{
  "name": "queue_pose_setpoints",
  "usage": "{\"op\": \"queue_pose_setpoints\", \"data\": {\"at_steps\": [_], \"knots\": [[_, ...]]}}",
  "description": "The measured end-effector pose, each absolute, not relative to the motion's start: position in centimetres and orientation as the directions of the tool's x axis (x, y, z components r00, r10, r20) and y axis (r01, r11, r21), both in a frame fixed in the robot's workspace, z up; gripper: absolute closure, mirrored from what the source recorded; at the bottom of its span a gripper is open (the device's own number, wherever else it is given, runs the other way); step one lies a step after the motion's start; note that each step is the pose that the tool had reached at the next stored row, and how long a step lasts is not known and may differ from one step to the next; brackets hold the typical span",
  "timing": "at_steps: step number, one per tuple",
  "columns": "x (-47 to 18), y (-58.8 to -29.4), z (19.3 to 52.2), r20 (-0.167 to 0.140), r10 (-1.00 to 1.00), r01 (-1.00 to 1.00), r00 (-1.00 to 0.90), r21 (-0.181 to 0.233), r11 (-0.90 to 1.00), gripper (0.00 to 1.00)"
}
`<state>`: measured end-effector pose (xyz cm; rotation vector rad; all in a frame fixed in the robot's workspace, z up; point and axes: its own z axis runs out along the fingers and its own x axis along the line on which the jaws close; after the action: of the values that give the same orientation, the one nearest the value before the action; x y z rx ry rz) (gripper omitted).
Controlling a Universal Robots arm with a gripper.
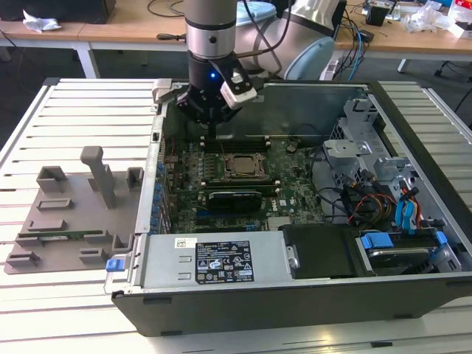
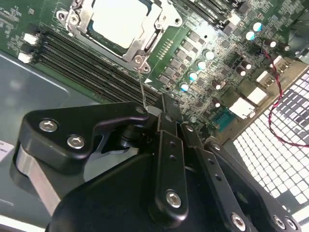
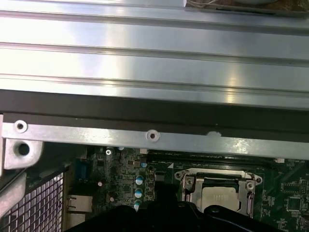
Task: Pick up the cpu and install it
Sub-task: 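Install the first cpu locking lever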
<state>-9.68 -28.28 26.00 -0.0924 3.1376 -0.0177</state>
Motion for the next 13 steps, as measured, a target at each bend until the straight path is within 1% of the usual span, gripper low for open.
{"op": "queue_pose_setpoints", "data": {"at_steps": [13], "knots": [[-7.3,-28.3,26.0,0.005,-0.059,-0.059,-0.998,-0.011,0.998,0.89]]}}
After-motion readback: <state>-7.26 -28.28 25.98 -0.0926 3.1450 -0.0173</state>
